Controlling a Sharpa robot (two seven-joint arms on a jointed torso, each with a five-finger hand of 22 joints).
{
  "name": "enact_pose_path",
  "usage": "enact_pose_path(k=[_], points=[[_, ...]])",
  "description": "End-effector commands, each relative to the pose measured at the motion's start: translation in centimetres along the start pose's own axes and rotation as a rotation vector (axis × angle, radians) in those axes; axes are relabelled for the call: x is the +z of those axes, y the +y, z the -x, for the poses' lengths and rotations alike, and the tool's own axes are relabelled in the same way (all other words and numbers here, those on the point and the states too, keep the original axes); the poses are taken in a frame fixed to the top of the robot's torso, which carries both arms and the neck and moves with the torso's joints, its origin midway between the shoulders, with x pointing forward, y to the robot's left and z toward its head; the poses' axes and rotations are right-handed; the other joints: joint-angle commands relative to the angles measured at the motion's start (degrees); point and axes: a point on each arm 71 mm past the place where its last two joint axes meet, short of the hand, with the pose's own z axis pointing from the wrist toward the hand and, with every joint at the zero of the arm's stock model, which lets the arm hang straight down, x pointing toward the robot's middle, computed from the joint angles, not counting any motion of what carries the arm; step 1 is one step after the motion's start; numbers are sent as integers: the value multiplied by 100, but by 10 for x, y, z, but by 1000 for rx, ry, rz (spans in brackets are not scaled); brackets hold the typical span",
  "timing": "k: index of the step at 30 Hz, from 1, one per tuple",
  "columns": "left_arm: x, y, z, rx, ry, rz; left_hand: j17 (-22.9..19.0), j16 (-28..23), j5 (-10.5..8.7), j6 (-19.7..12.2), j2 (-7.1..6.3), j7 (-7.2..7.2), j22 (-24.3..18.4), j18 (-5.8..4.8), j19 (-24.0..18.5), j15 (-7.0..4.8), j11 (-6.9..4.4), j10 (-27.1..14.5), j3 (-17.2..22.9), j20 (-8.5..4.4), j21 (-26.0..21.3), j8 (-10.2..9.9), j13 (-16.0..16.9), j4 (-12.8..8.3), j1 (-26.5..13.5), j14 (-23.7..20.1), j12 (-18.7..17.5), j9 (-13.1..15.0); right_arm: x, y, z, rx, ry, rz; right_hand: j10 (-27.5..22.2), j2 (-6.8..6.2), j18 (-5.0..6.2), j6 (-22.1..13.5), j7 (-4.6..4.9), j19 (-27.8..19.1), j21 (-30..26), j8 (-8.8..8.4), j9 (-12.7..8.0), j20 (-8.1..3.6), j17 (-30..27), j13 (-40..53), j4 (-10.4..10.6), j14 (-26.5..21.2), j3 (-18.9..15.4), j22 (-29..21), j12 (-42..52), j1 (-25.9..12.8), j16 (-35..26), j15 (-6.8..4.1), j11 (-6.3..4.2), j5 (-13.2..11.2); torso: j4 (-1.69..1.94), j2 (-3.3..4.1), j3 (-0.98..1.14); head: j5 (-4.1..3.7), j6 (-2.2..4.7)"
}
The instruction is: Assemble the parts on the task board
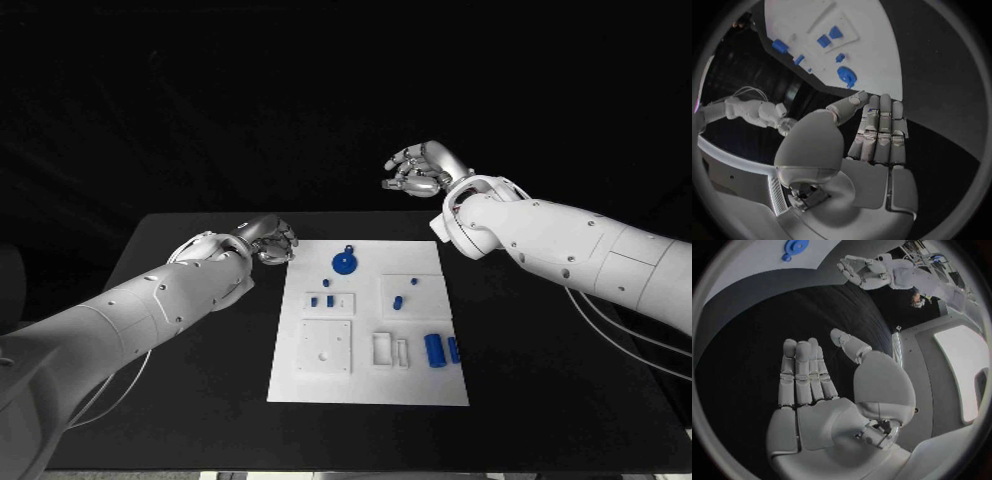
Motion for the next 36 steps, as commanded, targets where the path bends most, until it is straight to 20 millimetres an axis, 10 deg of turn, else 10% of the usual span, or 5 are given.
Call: enact_pose_path(k=[1,14,36], points=[[-5,2,10,-218,-69,26,15,7,-11,-15,-8,57,133,78,34,-24,4,-33,-37,3,39,13,0,34,-128,28,32,0,-4,-5,-14,-70,170,42,72,66,120,-7,41,72,24,23,2,-19,-22,-346,-58,63,-27,117,-395,-5,42,-3,27,47,61,-110,-12,-29,-22],[-37,0,18,-766,-35,39,-8,-135,62,-58,108,114,97,77,-76,41,128,-362,-151,56,-32,13,-49,40,-436,-125,1,1,-33,-48,-39,-412,348,29,330,99,120,157,-35,404,114,172,56,-164,-28,-990,-216,338,-17,117,-1204,237,265,15,59,87,143,-421,-36,-284,-121],[-87,-9,1,-1017,37,-19,-384,-914,238,-196,130,147,44,240,-460,433,259,-818,-628,443,-452,28,-52,0,-670,-842,21,20,-56,-87,-80,-678,445,-74,454,-466,120,56,9,466,52,103,-20,-164,-133,-1591,89,385,349,121,-1976,471,293,134,181,-768,197,-771,-60,-392,-258]])
